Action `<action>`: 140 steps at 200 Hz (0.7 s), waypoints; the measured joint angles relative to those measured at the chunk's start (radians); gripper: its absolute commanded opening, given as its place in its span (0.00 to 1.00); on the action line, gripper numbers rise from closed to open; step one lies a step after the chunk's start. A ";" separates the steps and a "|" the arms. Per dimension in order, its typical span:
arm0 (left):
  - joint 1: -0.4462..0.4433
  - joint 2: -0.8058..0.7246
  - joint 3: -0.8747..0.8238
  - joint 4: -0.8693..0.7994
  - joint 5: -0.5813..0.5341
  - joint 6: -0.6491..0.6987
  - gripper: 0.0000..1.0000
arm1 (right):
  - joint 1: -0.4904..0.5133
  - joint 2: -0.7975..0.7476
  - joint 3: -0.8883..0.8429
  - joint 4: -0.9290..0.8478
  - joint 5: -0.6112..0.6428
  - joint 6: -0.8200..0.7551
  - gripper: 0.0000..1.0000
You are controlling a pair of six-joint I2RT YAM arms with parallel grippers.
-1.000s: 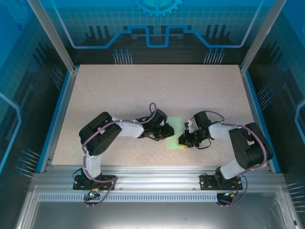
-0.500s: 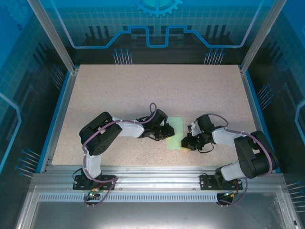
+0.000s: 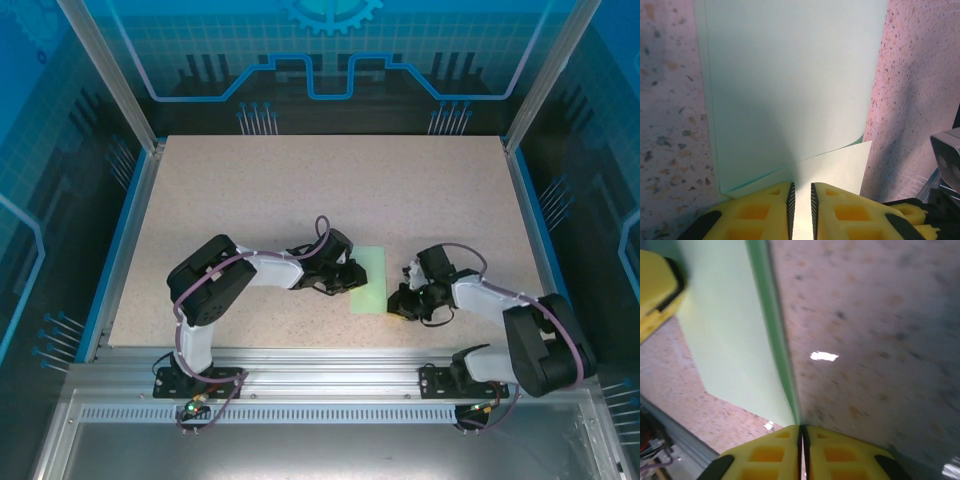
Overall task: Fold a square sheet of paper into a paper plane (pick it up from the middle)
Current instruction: Fold the triangle a second time at the center of the table.
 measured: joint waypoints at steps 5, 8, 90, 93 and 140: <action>0.000 0.000 0.000 -0.002 0.000 0.000 0.22 | 0.000 -0.018 0.001 -0.022 0.022 -0.001 0.22; 0.000 0.000 0.000 -0.002 0.000 0.001 0.21 | 0.000 -0.028 0.002 -0.034 0.031 0.002 0.23; 0.000 -0.003 0.013 -0.030 0.002 0.032 0.23 | -0.001 0.029 0.154 -0.058 0.057 -0.067 0.39; 0.000 -0.003 0.013 -0.031 0.002 0.035 0.23 | -0.001 0.036 0.158 -0.054 0.055 -0.069 0.39; 0.000 -0.012 0.015 -0.051 0.002 0.046 0.26 | -0.001 0.132 0.169 0.001 0.028 -0.094 0.39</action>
